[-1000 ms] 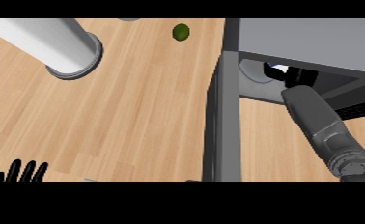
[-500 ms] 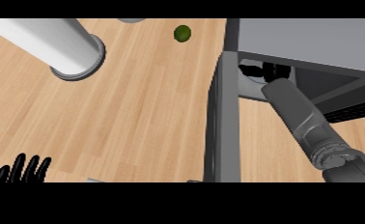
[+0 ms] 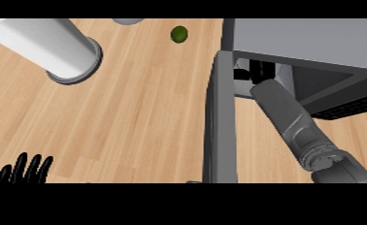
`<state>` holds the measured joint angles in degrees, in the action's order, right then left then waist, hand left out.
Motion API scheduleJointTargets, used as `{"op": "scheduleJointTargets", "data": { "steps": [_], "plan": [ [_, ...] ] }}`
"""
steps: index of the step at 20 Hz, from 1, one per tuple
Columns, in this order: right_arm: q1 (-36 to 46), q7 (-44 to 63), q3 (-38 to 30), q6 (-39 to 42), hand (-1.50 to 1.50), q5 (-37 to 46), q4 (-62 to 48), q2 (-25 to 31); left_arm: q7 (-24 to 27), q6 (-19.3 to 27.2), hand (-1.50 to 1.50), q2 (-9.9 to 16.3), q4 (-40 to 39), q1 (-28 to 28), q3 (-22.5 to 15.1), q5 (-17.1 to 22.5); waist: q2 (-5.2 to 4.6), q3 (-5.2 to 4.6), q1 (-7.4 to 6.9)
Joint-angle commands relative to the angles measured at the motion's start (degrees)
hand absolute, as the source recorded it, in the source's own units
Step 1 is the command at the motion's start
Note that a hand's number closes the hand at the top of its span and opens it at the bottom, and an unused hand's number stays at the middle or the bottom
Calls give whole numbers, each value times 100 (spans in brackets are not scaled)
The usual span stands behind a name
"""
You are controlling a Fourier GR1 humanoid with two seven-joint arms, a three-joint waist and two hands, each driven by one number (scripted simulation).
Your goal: Pick up the milk, place it into the microwave and close the microwave
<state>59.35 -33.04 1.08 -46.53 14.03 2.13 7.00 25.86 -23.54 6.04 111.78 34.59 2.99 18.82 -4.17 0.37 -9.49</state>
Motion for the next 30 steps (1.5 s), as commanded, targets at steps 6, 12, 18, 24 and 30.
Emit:
{"op": "scheduleJointTargets", "data": {
  "steps": [6,12,18,24,30],
  "plan": [
    [-316,-740,-769,1285,-150,-768,564,-212,33,-35,-150,-30,103,169,-71,-85,129,18,274],
    [-793,-1431,-1184,2075,-150,-1181,676,-272,84,-120,-150,-35,221,420,-100,-104,205,4,414],
    [-1179,-2084,-1301,2385,-150,-1274,616,-603,-84,-26,-150,4,317,318,131,147,253,-11,558],
    [-1685,-2585,-1354,3104,-150,-1324,692,-352,65,-193,-150,-103,453,953,48,-44,347,-23,710],
    [-2196,-2759,-1212,3885,-150,-1323,876,-478,-223,-36,-150,-157,316,531,-14,-212,398,-32,868]
  ]
}}
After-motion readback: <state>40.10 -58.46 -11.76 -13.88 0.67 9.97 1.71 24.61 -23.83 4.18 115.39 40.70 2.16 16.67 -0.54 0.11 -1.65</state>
